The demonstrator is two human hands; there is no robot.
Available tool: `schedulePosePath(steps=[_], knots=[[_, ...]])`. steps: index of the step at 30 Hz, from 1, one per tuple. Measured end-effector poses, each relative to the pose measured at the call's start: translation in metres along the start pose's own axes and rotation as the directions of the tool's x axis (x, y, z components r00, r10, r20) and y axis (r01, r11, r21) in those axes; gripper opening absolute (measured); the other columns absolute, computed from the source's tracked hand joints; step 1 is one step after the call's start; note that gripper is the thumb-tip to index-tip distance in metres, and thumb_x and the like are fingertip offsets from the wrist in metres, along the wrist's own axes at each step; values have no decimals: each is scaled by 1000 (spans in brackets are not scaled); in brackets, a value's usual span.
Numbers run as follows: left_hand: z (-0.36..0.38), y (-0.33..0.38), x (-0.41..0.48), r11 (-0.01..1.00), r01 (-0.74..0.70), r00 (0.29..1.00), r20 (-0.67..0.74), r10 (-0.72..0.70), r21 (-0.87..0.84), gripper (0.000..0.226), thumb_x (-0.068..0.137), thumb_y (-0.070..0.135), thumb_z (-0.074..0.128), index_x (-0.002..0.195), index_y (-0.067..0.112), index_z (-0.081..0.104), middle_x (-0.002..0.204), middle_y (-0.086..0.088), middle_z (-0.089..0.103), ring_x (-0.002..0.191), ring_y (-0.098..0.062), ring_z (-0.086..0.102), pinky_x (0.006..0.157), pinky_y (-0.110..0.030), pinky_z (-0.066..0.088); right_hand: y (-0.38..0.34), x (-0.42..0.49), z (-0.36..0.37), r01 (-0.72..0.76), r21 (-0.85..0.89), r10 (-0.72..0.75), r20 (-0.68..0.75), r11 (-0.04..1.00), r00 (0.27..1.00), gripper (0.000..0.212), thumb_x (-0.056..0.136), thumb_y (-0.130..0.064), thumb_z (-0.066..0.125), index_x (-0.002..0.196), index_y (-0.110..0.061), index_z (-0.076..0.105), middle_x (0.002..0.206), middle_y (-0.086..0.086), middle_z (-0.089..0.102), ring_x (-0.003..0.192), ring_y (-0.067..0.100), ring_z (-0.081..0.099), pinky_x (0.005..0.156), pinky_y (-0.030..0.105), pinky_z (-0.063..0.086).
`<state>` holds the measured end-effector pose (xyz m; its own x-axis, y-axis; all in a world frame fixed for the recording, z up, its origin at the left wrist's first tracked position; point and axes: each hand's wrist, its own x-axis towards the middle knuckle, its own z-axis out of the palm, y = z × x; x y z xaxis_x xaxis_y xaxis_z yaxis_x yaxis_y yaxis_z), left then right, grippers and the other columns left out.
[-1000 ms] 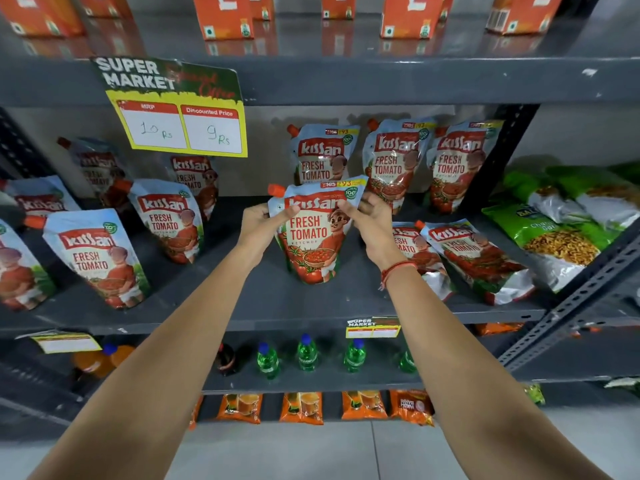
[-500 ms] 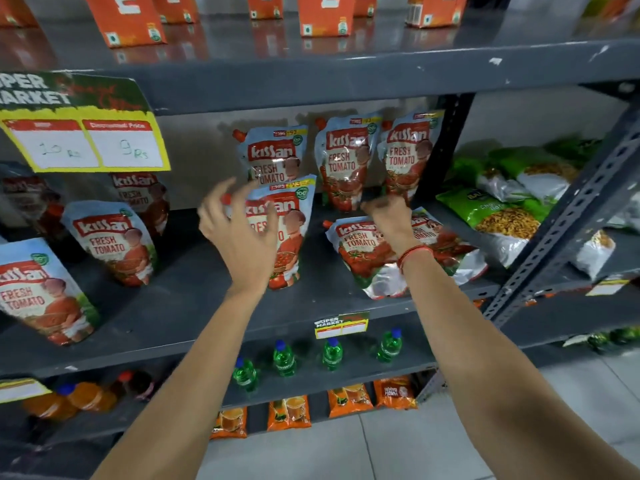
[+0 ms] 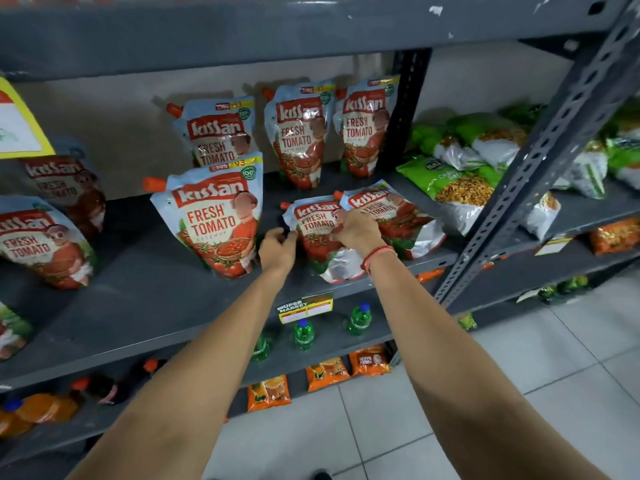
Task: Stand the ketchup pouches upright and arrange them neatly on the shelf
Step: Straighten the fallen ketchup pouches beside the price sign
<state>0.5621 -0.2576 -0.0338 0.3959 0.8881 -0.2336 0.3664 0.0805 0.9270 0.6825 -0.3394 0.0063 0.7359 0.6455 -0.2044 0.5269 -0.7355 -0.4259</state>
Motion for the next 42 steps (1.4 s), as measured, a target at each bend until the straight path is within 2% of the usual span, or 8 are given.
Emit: schedulePosePath(steps=[6, 8, 12, 16, 22, 30, 37, 42], knots=[[6, 17, 10, 985, 173, 984, -56, -171, 23, 49, 91, 36, 49, 130, 6, 50, 133, -18, 55, 118, -37, 53, 98, -39, 46, 6, -2, -9, -24, 56, 9, 267, 998, 964, 39, 70, -41, 78, 73, -11, 53, 69, -1, 52, 80, 22, 54, 53, 25, 38], [7, 17, 11, 971, 235, 970, -71, -231, 43, 53, 92, 37, 48, 132, 3, 47, 134, -19, 54, 119, -37, 53, 96, -39, 46, 12, 1, -3, -94, 177, 68, 151, 980, 986, 43, 71, -45, 76, 74, -12, 50, 75, 2, 54, 87, 28, 58, 57, 29, 41], [5, 30, 10, 934, 342, 939, -9, -344, -100, 54, 90, 38, 51, 132, 5, 45, 128, -14, 58, 114, -32, 57, 85, -34, 46, 12, 0, 13, -236, 506, 227, 82, 829, 971, 49, 86, -35, 63, 119, -1, 54, 124, 17, 60, 111, 34, 59, 93, 40, 50], [9, 25, 34, 845, 462, 886, 184, -426, -269, 41, 87, 41, 54, 115, 12, 62, 106, -9, 71, 97, -28, 68, 90, -42, 54, 4, 0, 13, -334, 730, 332, 155, 596, 931, 49, 89, -27, 60, 127, 2, 48, 126, 14, 57, 110, 36, 61, 71, 36, 57], [3, 57, 9, 895, 345, 938, 70, -339, -284, 34, 94, 29, 46, 115, 5, 59, 98, -11, 67, 80, -25, 64, 78, -36, 54, 12, 12, 15, -305, 846, 346, 155, 437, 925, 18, 81, -20, 69, 72, -13, 55, 103, 19, 70, 89, 33, 69, 84, 47, 57], [-3, 89, -7, 874, 232, 971, 52, -232, -428, 35, 96, 33, 43, 117, 9, 56, 76, -1, 62, 56, -13, 57, 40, -18, 44, -9, -6, -39, -14, 973, 164, -25, 229, 986, 22, 89, -15, 63, 68, -12, 57, 71, 3, 64, 62, 17, 62, 59, 26, 52], [1, 98, -31, 850, -23, 1000, -30, 9, -526, 36, 98, 28, 39, 129, 10, 44, 102, 0, 58, 69, -2, 53, 40, -6, 43, -7, -4, -50, 253, 944, 0, -258, 212, 966, 6, 91, -14, 59, 88, -15, 64, 101, 14, 69, 98, 30, 67, 90, 44, 55], [1, 80, -28, 876, -172, 985, -63, 161, -451, 21, 99, 26, 38, 112, 11, 46, 89, 9, 60, 78, -1, 58, 48, -4, 46, -2, 0, -39, 262, 931, 34, -279, 253, 960, 14, 90, -20, 61, 97, -9, 63, 108, 17, 69, 106, 32, 66, 94, 46, 53]])
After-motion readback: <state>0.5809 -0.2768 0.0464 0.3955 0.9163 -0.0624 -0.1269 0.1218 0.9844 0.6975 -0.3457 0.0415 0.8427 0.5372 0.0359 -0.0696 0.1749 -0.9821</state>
